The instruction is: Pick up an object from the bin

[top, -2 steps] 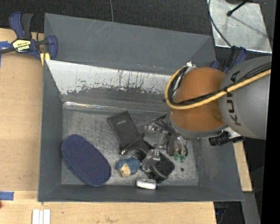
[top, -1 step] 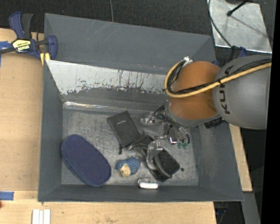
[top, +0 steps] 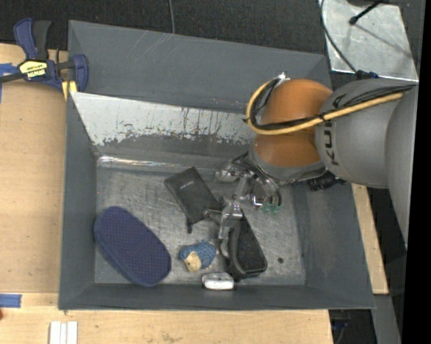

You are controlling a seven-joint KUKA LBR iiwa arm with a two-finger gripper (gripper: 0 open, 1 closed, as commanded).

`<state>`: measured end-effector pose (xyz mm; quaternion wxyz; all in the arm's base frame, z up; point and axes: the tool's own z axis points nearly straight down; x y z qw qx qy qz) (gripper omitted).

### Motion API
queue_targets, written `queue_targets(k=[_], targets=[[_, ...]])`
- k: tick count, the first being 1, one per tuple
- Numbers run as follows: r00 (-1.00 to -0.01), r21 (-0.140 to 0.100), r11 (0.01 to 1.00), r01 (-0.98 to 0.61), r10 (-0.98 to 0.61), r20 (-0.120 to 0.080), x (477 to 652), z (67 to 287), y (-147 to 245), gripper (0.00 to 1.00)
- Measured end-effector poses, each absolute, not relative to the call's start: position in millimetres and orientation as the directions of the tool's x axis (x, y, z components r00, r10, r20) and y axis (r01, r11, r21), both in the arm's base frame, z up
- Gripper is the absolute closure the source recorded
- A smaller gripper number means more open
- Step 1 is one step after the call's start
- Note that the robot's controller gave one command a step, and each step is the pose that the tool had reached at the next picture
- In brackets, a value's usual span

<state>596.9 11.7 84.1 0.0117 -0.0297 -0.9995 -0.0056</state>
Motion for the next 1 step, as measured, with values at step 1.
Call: queue_targets(k=[1], targets=[[-0.999, 0.002, 0.999, -0.054, -0.054, -0.007, 614.2, 85.9, 59.5, 0.00]])
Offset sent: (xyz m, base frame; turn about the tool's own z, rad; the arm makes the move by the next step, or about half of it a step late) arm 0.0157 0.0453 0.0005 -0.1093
